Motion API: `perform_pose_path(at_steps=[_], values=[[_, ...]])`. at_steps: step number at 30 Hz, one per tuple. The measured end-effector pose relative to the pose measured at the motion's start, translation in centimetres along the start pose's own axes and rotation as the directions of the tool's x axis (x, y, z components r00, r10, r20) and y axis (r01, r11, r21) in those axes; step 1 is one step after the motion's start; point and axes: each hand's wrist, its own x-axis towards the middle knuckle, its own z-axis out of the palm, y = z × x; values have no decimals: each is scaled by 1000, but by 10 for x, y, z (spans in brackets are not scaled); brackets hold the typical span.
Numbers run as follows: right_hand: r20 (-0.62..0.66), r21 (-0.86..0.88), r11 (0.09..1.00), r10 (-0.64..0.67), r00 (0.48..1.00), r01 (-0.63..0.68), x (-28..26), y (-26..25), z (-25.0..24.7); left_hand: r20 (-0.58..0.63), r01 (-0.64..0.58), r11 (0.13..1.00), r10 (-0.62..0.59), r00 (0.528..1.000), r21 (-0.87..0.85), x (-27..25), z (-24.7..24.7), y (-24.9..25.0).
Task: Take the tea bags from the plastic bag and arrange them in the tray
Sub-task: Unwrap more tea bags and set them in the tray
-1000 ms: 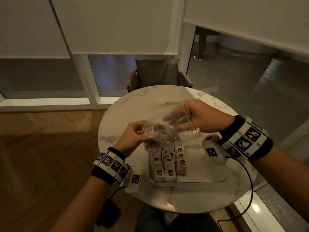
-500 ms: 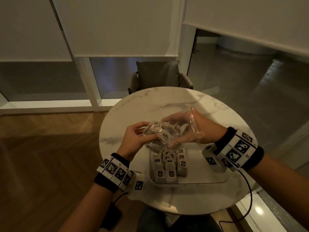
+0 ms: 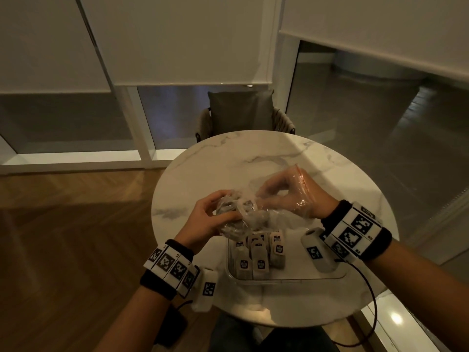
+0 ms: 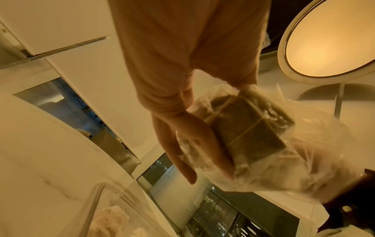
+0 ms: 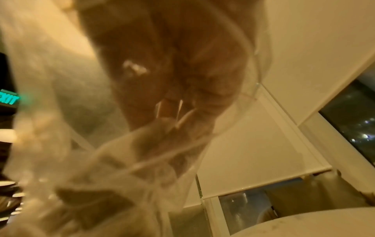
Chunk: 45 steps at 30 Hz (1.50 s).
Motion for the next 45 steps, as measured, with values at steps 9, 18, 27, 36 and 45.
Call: perform_pose_path(at_steps=[9, 18, 27, 36, 45], values=[[44, 36, 999, 12, 999, -14, 0, -1, -5, -14, -22, 1000, 21, 1000, -12, -8, -6, -12], [-60, 17, 1000, -16, 998, 17, 3, 21, 17, -2, -131, 988, 132, 991, 82, -14, -4, -8], [-67, 125, 992, 26, 997, -17, -12, 13, 12, 58, -134, 985, 128, 990, 108, -14, 3, -6], [-23, 101, 991, 93, 995, -90, -16, 15, 11, 84, -149, 985, 142, 986, 86, -15, 11, -3], [-196, 189, 982, 21, 980, 17, -24, 23, 6, 66, -188, 973, 181, 981, 131, -12, 11, -4]])
